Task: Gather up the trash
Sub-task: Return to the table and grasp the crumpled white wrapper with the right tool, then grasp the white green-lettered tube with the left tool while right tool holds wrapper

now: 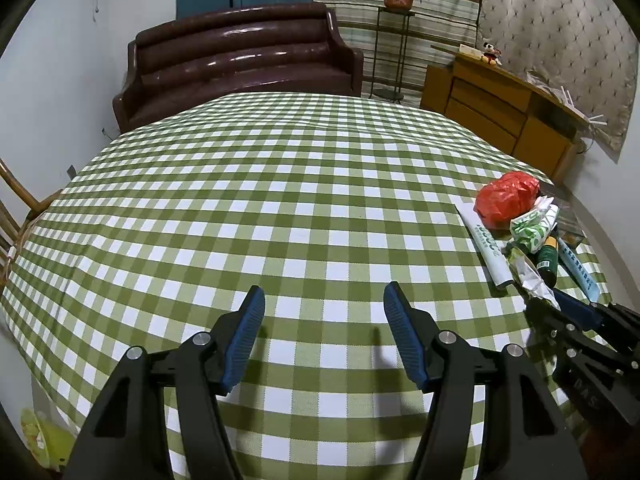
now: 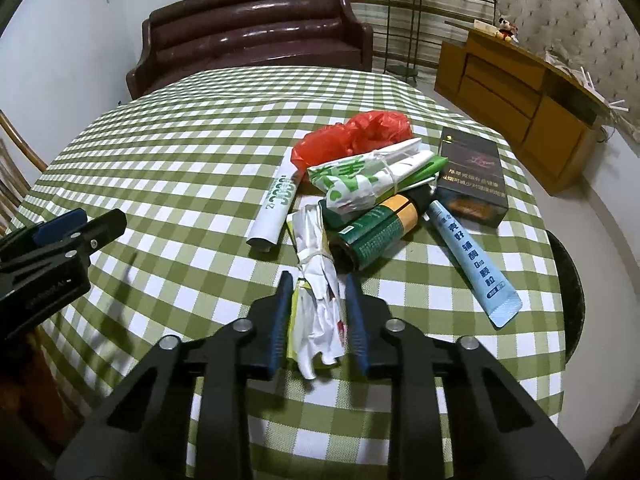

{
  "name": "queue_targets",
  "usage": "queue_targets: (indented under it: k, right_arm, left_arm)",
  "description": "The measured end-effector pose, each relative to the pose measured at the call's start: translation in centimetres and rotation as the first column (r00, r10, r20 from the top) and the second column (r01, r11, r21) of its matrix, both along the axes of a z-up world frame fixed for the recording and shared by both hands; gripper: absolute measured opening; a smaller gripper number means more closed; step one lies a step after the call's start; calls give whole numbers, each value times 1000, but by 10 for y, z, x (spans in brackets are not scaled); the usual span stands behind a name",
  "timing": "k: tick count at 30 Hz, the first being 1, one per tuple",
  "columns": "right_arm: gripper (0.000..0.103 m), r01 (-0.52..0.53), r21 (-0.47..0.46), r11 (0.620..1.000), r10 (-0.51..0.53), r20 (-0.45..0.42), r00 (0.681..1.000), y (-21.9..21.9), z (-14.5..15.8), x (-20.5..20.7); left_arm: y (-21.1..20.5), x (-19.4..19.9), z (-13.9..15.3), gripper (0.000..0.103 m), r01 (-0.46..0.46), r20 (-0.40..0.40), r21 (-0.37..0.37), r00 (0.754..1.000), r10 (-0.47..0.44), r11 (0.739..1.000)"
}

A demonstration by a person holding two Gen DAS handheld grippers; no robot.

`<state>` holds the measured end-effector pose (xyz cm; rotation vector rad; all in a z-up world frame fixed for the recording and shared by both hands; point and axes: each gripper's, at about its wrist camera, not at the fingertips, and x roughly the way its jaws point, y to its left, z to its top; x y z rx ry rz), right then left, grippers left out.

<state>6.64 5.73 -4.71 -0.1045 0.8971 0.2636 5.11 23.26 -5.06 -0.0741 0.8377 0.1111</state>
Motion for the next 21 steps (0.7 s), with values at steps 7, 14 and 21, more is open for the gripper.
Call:
queue_targets:
  k: [7, 14, 21]
  right_arm:
    - [21, -22, 15, 1000, 22, 13, 1000, 1, 5, -5]
    - [20, -7, 36, 999, 4, 71, 997, -11, 26, -14]
    - [20, 75, 51, 996, -80, 108, 991, -48, 37, -7]
  left_arm:
    - [-2, 2, -1, 61, 1, -1, -2, 1000, -1, 1000]
    - [-19, 8, 3, 61, 35, 1, -7, 999, -35, 999]
    - [-50, 18, 7, 61, 89, 5, -16, 996, -89, 996]
